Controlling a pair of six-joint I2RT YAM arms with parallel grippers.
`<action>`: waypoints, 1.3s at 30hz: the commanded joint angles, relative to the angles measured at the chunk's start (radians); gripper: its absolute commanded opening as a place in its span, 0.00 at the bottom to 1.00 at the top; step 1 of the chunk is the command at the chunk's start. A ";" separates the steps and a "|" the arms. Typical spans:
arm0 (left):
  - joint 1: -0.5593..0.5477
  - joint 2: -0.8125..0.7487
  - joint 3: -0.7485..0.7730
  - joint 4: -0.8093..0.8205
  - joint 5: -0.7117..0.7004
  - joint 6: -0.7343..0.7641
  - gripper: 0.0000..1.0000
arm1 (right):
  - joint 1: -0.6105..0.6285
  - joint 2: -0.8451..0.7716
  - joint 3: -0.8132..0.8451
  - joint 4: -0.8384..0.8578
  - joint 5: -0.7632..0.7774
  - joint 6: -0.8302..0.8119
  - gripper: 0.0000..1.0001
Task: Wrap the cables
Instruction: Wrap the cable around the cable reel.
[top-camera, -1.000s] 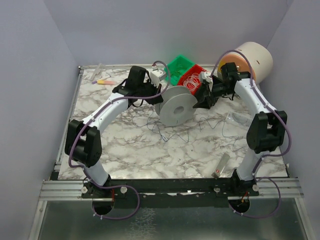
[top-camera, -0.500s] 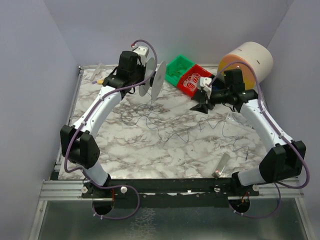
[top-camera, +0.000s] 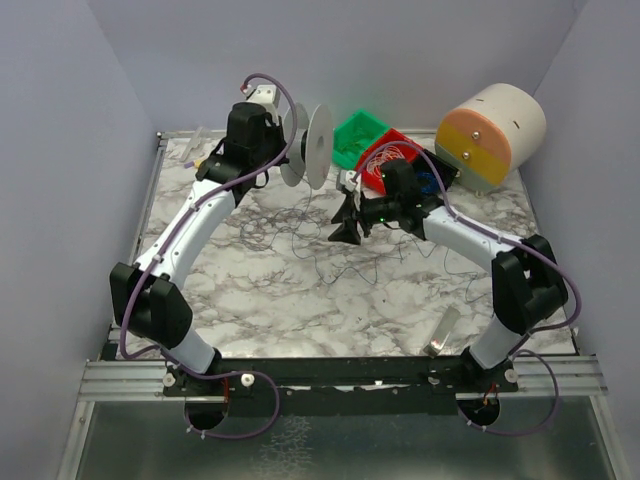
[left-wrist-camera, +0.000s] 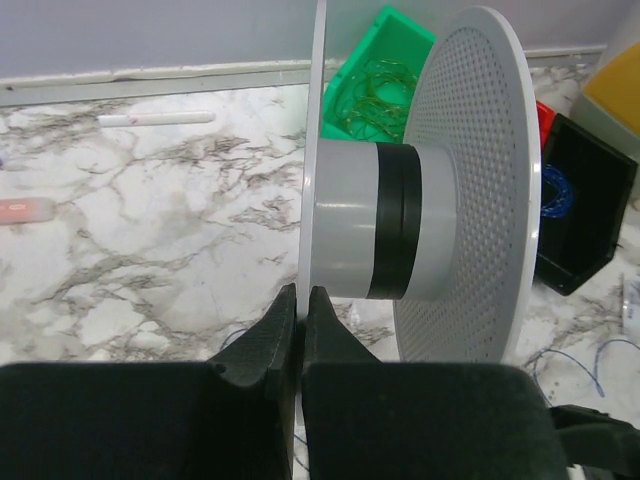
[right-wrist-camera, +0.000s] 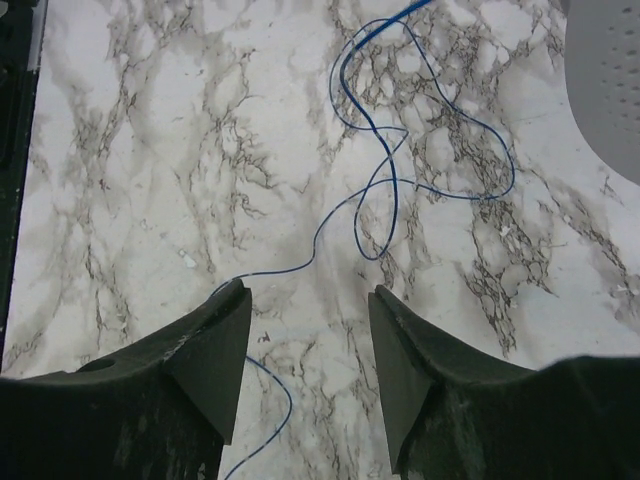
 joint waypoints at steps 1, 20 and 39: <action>0.037 -0.069 -0.022 0.159 0.154 -0.105 0.00 | 0.012 0.026 -0.041 0.224 0.007 0.169 0.56; 0.154 -0.069 -0.031 0.249 0.414 -0.288 0.00 | 0.016 0.296 -0.077 0.812 0.013 0.677 0.62; 0.187 -0.083 -0.100 0.333 0.473 -0.360 0.00 | 0.034 0.529 0.114 1.009 -0.003 1.217 0.32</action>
